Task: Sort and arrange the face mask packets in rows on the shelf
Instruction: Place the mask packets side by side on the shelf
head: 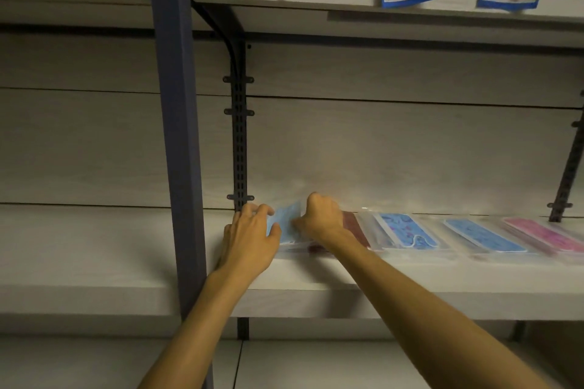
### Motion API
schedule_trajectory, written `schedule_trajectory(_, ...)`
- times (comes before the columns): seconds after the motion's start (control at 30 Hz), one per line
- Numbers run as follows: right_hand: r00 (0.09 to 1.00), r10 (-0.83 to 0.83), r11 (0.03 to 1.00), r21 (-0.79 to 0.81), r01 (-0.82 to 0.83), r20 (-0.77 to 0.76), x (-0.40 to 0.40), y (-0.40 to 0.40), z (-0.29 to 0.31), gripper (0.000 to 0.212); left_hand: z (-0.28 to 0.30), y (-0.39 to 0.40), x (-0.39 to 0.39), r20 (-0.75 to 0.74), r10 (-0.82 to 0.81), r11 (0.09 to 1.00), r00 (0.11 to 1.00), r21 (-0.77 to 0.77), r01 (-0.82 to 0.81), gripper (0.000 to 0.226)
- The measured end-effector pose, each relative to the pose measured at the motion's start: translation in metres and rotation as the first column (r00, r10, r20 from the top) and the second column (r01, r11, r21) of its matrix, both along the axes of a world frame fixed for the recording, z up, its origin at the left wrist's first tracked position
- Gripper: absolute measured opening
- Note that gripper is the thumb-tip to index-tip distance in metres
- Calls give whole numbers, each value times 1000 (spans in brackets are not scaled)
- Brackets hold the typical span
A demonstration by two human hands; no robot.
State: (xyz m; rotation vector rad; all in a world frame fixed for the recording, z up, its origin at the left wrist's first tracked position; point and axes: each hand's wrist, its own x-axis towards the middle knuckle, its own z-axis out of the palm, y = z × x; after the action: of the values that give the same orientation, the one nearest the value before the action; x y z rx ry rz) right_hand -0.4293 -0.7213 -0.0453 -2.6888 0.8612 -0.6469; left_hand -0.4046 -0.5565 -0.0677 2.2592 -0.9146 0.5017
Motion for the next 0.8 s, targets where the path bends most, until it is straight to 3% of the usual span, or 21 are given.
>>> schedule_trajectory(0.13,998,-17,995,-104,11,-57,-1,2,-2,40,-1,-1,1,-15,-20,999,1000,39,21,34)
schedule_trajectory(0.27,999,-42,981,-188,44,15,-16,-5,-3,46,3,-3,0,14,-64,997,998,54,63,31)
schedule_trajectory(0.4,996,-30,983,-179,45,88,-48,-21,-1,35,11,-18,-11,46,-121,989,992,87,116,33)
schedule_trajectory(0.8,989,-65,988,-129,83,132,-174,-114,3,35,25,-130,-96,71,-254,960,965,142,242,37)
